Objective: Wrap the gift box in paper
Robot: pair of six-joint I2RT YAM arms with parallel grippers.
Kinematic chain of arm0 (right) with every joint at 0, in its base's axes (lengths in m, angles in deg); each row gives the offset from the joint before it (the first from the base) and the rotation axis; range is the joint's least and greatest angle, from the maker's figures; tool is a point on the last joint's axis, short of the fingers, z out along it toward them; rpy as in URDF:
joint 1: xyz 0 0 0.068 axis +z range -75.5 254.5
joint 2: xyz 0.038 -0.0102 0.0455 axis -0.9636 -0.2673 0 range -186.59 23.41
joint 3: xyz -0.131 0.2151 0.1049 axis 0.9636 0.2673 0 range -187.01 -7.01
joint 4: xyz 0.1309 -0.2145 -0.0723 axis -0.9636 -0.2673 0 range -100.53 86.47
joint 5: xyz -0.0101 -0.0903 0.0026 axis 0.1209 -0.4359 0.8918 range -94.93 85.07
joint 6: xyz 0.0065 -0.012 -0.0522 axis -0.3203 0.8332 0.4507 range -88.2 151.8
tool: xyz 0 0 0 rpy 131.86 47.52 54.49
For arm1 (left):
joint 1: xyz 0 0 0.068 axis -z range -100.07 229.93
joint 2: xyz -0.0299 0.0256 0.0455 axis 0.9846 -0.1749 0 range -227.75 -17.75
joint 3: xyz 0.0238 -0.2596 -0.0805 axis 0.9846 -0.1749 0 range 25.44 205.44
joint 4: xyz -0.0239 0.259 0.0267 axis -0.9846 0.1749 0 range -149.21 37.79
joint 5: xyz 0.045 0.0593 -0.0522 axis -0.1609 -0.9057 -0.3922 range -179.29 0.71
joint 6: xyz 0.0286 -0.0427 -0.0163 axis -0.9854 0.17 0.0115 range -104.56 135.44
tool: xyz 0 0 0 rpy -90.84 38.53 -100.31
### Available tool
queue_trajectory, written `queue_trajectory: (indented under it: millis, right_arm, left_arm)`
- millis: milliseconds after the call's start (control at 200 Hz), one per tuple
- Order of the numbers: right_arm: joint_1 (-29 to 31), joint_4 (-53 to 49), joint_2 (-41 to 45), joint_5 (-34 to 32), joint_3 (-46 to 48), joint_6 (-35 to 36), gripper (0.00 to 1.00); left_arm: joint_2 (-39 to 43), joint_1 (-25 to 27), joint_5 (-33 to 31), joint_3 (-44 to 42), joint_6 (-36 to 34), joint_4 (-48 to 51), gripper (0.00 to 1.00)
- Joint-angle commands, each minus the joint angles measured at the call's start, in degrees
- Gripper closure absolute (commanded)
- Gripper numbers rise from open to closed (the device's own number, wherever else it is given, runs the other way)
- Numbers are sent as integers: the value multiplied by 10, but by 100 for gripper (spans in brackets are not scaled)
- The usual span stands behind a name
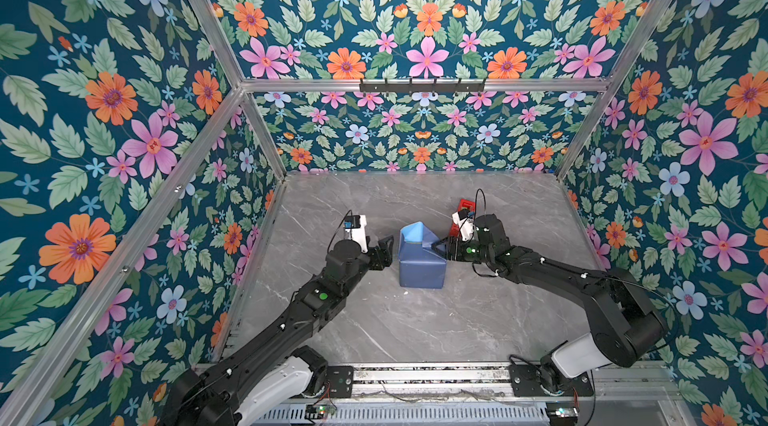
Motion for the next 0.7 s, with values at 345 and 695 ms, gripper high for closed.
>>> queue_trajectory:
  millis: [345,695]
  right_arm:
    - [1,-46,0,-15,3,7,43]
    - [1,-47,2,-17,5,6,43]
  left_arm:
    - [-101,-32,144,1,17,0,27]
    - [-112,-4,166,-13,41,-39,30]
